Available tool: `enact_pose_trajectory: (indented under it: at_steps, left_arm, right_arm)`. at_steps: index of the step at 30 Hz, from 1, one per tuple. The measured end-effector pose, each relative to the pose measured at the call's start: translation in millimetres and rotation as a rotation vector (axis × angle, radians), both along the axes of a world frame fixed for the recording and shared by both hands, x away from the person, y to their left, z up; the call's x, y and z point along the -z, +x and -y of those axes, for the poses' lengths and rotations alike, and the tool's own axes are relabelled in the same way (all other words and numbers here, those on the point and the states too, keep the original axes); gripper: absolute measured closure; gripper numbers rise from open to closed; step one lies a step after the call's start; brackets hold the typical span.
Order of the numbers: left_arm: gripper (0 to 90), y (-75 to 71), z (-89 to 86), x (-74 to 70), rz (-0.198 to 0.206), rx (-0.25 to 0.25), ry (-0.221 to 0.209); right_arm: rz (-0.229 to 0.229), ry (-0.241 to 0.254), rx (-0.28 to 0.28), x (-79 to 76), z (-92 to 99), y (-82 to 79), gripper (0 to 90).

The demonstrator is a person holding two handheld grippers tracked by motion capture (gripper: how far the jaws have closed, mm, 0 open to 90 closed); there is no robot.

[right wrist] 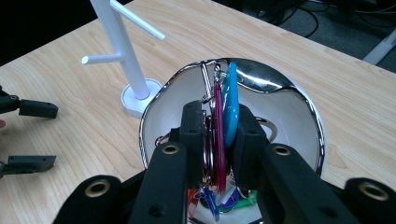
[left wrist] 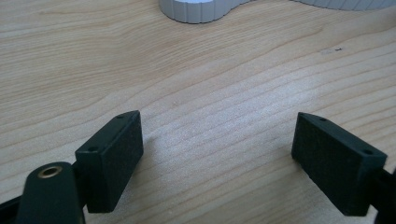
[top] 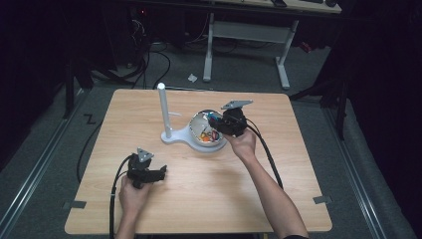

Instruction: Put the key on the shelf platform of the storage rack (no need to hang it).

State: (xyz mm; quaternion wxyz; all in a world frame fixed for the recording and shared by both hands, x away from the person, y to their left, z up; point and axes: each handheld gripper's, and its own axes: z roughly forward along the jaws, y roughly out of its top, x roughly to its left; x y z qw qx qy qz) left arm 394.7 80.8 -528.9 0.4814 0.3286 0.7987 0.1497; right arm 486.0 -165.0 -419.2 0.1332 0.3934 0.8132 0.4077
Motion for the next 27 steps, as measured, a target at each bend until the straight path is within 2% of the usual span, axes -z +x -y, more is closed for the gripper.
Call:
enact_pose_trajectory:
  at_steps: [6, 14, 24, 27]
  left_arm:
    - [17.0, 0.0, 0.0, 0.0, 0.0, 0.0, 0.0]
    - [17.0, 0.0, -0.3, 0.2, 0.002, 0.004, 0.003]
    - [17.0, 0.0, 0.5, -0.3, -0.004, -0.007, -0.007]
    - [17.0, 0.0, -1.1, 0.6, 0.007, 0.013, 0.012]
  right_arm:
    - [-0.021, 0.003, -0.001, 2.8, -0.9, 0.4, 77.8]
    - [-0.026, 0.024, -0.012, 5.6, -6.6, 2.5, 77.9]
    - [-0.047, 0.01, -0.026, 9.0, -19.5, 9.3, 78.0]
    - [-0.053, -0.004, -0.036, 11.0, -25.3, 11.5, 78.1]
